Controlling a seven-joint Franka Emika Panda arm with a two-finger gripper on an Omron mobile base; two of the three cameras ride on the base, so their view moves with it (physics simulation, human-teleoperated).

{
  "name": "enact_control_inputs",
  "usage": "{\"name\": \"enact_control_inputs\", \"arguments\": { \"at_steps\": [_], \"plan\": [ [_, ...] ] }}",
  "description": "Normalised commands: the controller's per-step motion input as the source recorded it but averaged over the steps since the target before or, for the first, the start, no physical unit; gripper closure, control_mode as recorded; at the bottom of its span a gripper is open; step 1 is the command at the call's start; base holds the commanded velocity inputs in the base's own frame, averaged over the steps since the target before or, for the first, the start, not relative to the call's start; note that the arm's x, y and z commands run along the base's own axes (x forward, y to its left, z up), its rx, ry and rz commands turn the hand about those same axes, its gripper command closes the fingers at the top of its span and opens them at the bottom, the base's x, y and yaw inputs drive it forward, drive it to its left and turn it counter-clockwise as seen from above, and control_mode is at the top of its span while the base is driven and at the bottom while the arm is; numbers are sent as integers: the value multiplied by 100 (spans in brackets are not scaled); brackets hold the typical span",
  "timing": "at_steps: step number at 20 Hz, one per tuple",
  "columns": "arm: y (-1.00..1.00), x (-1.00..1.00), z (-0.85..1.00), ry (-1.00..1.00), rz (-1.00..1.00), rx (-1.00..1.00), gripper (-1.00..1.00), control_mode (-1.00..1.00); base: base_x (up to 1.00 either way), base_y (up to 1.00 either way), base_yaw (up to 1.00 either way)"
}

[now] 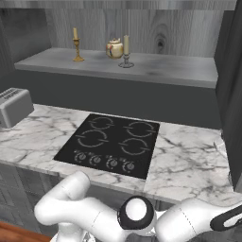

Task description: Pick the candle and candle from the dining table and place them in the open cabinet. Close the cabinet after placing the objects.

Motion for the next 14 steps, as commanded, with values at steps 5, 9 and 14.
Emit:
{"name": "enact_control_inputs", "arguments": {
  "at_steps": [5, 9, 14],
  "plan": [
    [52, -55, 25, -24, 3, -22, -100, -100, 0, 0, 0],
    [59, -80, 28, -28, 0, -20, -100, -100, 0, 0, 0],
    [61, -99, 32, -31, -6, -19, -100, -100, 0, 0, 0]
  ]
}}
